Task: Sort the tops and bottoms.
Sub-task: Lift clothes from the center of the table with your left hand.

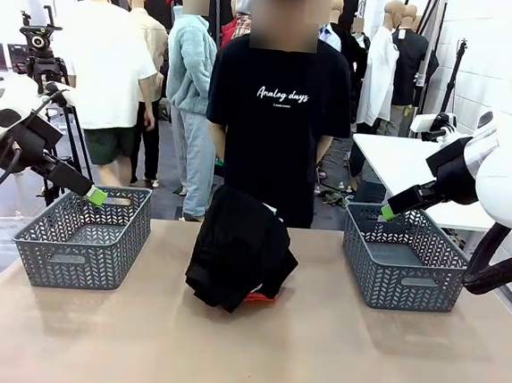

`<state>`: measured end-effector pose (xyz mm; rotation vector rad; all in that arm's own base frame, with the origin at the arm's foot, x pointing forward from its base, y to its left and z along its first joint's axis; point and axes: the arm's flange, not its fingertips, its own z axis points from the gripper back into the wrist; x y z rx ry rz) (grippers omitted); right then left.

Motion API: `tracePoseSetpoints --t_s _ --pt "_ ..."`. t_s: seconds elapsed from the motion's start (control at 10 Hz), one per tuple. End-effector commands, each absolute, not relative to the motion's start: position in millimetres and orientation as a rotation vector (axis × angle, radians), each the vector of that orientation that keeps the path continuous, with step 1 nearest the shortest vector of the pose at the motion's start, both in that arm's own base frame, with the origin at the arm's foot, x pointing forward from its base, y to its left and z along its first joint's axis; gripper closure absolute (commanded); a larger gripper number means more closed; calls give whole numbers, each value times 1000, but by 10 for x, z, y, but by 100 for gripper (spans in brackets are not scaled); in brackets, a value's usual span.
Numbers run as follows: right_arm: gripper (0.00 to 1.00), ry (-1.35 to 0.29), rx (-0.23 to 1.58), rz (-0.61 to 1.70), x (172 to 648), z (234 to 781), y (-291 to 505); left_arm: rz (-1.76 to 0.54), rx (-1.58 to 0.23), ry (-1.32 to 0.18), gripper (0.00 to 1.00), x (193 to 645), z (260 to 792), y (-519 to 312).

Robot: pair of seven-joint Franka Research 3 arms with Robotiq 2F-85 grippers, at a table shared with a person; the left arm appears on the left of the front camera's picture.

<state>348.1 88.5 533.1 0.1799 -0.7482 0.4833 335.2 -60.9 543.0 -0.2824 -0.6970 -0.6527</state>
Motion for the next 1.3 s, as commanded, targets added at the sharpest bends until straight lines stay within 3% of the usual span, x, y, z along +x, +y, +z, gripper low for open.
tracePoseSetpoints --t_s 0.0,0.2,0.6,1.2 --pt "0 -746 186 489 3487 5324 876 -644 -360 -681 0 3518 5435 -707" --pt "0 -746 186 489 3487 5324 876 -694 -404 -682 0 3693 5582 -973" --pt "0 -746 186 489 3487 5324 876 -749 -487 -651 0 3990 5377 -1515" --pt "0 -746 186 489 3487 5324 876 -731 -469 -624 0 3913 5365 -1560"
